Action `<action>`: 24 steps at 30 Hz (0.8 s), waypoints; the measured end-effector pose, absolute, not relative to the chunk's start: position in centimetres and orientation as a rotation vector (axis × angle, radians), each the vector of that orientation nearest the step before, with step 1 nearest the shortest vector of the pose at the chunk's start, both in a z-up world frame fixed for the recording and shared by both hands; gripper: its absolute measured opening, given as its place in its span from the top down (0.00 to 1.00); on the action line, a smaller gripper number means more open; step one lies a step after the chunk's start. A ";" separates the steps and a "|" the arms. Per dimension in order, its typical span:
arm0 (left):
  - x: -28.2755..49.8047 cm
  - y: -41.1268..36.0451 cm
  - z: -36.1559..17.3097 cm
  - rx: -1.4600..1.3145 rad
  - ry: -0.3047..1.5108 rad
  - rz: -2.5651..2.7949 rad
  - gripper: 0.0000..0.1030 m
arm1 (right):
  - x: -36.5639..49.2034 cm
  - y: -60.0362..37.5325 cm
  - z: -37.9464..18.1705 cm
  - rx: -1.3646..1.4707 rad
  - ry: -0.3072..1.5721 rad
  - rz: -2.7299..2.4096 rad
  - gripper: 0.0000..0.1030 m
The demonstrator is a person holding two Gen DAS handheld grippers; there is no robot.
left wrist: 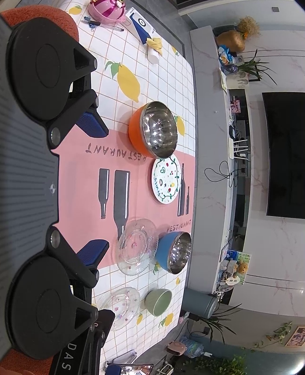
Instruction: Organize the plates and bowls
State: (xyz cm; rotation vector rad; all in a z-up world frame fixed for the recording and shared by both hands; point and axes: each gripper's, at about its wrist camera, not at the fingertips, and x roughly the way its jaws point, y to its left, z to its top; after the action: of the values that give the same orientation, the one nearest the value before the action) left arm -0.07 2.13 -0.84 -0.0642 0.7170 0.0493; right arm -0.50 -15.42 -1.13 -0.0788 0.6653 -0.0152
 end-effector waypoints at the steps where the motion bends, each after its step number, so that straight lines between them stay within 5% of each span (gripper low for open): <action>1: -0.1 2.2 -0.8 -0.062 0.716 0.049 0.00 | -0.5 -15.4 -1.2 -0.078 0.667 -0.017 0.02; 24: -0.1 1.9 -1.1 -0.060 0.718 0.049 0.00 | -0.3 -15.9 -1.3 -0.062 0.687 -0.024 0.02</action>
State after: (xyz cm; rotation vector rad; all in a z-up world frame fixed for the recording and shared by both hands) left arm -0.11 1.93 -1.08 -0.0597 0.7182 0.0490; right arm -0.32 -15.89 -1.28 -0.0617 0.6867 -0.0236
